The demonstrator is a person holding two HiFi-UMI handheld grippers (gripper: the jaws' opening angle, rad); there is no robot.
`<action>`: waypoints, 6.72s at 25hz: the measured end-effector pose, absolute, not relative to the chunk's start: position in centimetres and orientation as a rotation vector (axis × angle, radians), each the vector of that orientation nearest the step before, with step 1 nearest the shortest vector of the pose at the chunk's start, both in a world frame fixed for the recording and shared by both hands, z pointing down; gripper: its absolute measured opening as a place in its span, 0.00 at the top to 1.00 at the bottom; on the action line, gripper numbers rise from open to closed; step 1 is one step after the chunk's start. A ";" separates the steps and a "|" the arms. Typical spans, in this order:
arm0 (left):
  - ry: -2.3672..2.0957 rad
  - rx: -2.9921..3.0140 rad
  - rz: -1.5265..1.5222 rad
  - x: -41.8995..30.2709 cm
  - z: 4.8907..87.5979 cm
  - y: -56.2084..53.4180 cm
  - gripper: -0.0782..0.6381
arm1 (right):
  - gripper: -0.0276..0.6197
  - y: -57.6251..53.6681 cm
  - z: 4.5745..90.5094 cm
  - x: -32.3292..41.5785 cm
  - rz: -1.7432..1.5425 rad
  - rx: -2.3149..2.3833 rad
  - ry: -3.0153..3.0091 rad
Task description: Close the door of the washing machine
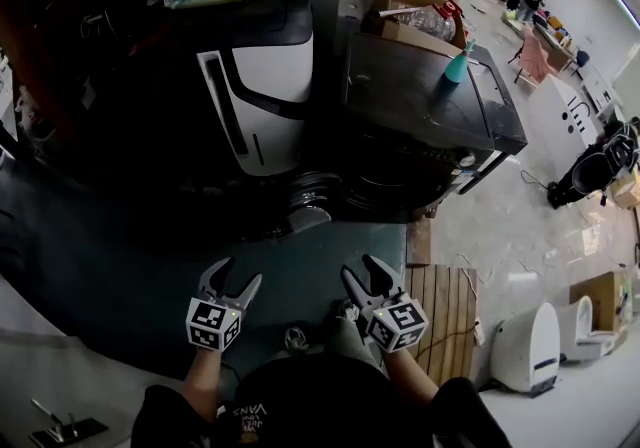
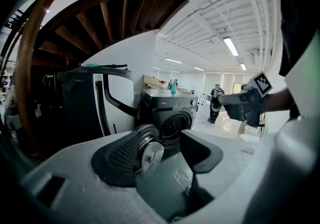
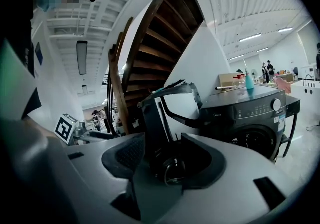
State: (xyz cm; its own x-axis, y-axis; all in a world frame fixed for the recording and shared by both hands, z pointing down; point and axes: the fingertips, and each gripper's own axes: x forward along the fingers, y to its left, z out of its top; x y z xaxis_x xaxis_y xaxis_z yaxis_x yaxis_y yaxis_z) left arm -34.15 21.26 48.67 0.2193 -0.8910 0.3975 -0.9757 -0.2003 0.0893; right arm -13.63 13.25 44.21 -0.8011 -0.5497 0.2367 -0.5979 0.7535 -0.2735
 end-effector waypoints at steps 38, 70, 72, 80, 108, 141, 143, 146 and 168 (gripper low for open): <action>-1.454 1.987 0.911 -43.9 69.6 -1.5 0.36 | 0.66 -4.8 55.4 -19.8 0.708 0.732 -2.603; -1.009 1.899 1.276 -37.0 75.9 2.6 0.36 | 0.66 2.8 56.8 -10.8 0.785 1.048 -2.490; -0.994 1.915 1.249 -35.5 75.5 3.2 0.36 | 0.66 4.1 56.7 -9.9 0.782 1.089 -2.486; -0.937 1.966 1.158 -29.5 74.3 6.4 0.36 | 0.66 9.5 57.5 -5.8 0.791 1.243 -2.432; -0.612 2.004 0.989 -2.5 72.5 4.4 0.37 | 0.67 4.0 62.3 12.7 0.933 1.412 -2.167; -0.714 2.016 0.835 9.2 70.8 -13.0 0.39 | 0.69 -11.4 74.1 17.1 1.137 1.256 -2.023; -0.727 2.010 0.820 9.4 70.8 -13.6 0.41 | 0.70 -12.3 74.5 17.4 1.152 1.272 -2.007; -0.739 2.013 0.805 9.7 70.7 -14.6 0.41 | 0.71 -13.5 75.3 17.9 1.209 1.308 -1.976; -1.135 1.977 0.726 3.0 70.8 -22.0 0.56 | 0.69 -23.2 76.9 20.1 1.478 1.528 -1.899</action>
